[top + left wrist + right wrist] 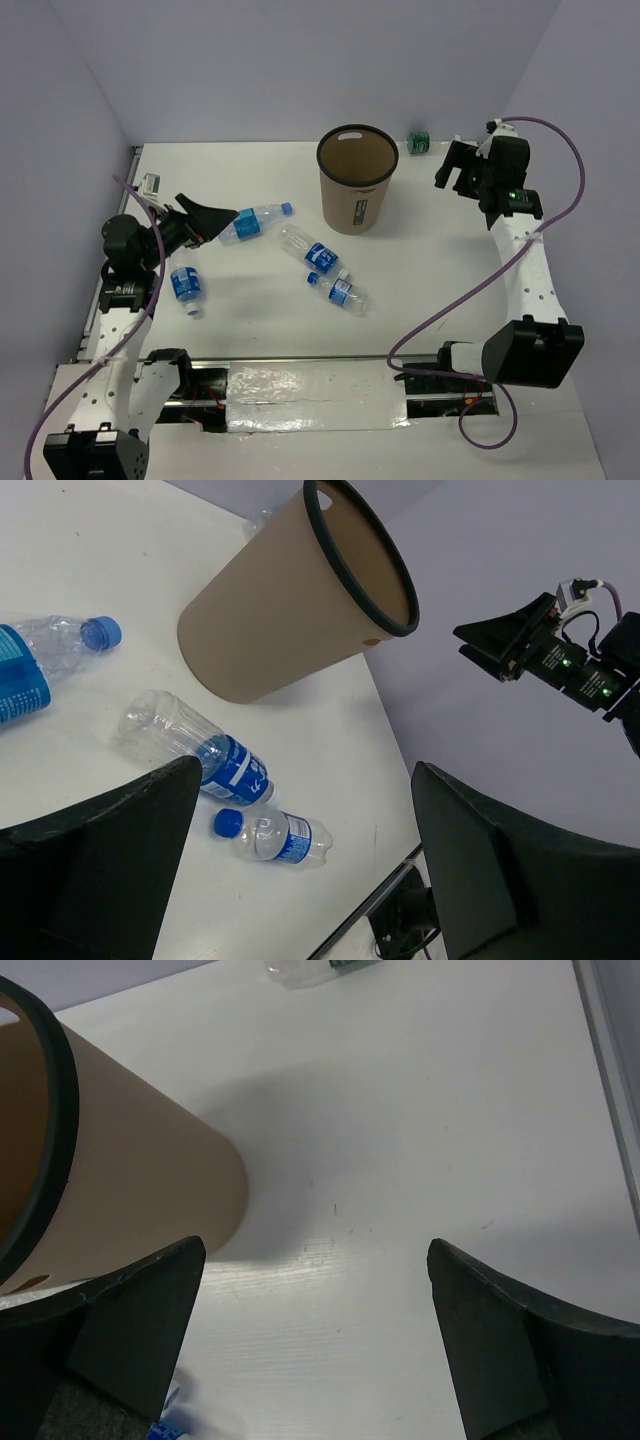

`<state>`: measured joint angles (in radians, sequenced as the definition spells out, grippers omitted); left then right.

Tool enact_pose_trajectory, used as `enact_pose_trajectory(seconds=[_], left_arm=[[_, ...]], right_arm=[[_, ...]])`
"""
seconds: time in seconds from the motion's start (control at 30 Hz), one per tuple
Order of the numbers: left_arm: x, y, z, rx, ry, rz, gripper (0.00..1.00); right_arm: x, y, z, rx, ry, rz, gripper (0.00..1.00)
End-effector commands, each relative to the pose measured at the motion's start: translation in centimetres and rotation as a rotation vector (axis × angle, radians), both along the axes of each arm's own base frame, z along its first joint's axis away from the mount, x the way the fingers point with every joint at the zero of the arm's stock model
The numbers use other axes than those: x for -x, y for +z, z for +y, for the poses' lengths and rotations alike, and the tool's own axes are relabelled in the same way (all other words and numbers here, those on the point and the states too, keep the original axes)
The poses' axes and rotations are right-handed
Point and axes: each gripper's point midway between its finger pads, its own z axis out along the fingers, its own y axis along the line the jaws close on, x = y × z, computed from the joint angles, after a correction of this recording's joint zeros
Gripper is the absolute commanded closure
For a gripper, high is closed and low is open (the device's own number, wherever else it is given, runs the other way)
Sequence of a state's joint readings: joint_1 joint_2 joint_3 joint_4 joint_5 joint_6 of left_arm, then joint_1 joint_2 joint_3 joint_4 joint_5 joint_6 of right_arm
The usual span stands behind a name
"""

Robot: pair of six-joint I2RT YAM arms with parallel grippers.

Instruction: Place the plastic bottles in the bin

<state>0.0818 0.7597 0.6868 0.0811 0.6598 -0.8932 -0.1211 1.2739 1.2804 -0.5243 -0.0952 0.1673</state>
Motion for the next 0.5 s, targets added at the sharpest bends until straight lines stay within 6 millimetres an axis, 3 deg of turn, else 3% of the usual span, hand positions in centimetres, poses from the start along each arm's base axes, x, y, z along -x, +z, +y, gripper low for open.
enact_pose_trajectory(seconds=[0.0,0.2,0.3,0.33,0.37,0.4,0.47], left_arm=[[-0.2,0.8,0.1,-0.013,-0.001,-0.042,0.01],[-0.4,0.7,0.3,-0.018,0.013,-0.035,0.01],[-0.5,0.5,0.4,-0.026,0.018,-0.027,0.01],[-0.5,0.5,0.4,-0.027,0.02,-0.028,0.01],[-0.5,0.5,0.5,-0.026,0.023,-0.025,0.01],[-0.6,0.5,0.4,-0.022,0.022,-0.023,0.01],[-0.6,0.6,0.4,-0.019,0.023,-0.022,0.01]], right_arm=[[-1.4,2.3,-0.3,-0.005,-0.02,-0.09,0.0],[-2.2,1.3,0.1,0.079,0.103,-0.086,0.0],[-2.7,0.4,0.8,-0.013,0.181,-0.065,0.02],[-3.2,-0.5,1.5,-0.065,0.221,-0.044,0.06],[-3.9,-0.1,1.5,-0.094,0.226,-0.05,0.1],[-4.9,-1.0,1.6,-0.159,0.232,-0.033,0.25],[-6.5,-0.7,1.7,-0.211,0.235,-0.044,0.38]])
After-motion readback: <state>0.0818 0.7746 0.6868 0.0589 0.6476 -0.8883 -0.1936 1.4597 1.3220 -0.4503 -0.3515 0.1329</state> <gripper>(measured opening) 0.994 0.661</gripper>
